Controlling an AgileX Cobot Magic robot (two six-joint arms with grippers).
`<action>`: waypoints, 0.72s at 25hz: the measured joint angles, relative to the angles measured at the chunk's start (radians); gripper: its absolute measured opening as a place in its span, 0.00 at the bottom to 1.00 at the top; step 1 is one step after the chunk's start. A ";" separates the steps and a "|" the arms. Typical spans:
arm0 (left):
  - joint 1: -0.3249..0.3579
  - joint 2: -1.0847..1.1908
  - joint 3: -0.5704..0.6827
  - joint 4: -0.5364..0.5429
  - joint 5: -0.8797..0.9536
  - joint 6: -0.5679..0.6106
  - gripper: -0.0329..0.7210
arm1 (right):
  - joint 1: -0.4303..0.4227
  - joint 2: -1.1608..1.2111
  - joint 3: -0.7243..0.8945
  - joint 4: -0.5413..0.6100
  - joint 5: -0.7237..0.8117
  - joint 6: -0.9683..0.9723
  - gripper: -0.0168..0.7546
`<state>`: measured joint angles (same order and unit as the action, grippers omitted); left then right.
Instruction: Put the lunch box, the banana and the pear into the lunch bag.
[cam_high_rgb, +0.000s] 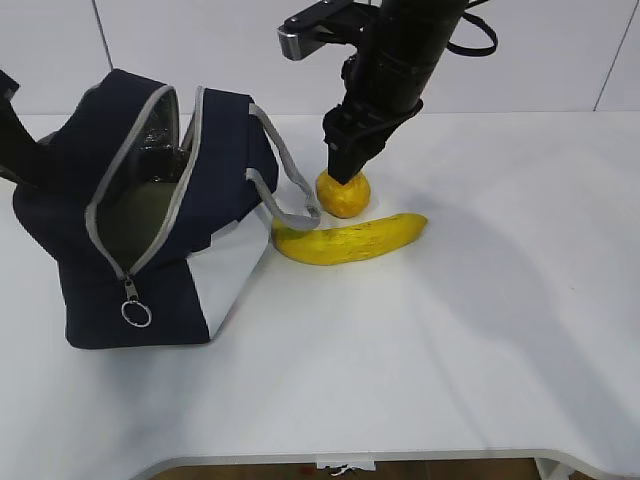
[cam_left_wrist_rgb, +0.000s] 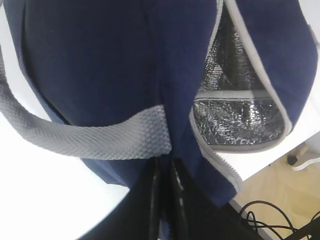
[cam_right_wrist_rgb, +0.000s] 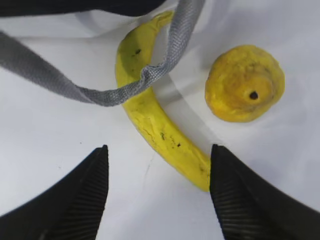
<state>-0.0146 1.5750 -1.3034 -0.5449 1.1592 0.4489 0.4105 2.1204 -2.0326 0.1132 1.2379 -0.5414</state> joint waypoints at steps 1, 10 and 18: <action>0.000 0.000 0.000 0.006 0.000 0.000 0.04 | 0.000 0.000 0.000 0.000 0.002 -0.019 0.66; 0.000 0.000 0.000 0.024 0.000 0.000 0.04 | 0.000 0.029 0.000 0.017 0.002 -0.343 0.66; 0.000 0.000 0.000 0.030 -0.001 0.000 0.04 | 0.000 0.094 0.000 0.039 0.000 -0.472 0.66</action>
<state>-0.0146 1.5750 -1.3034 -0.5149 1.1579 0.4489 0.4105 2.2143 -2.0321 0.1526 1.2377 -1.0134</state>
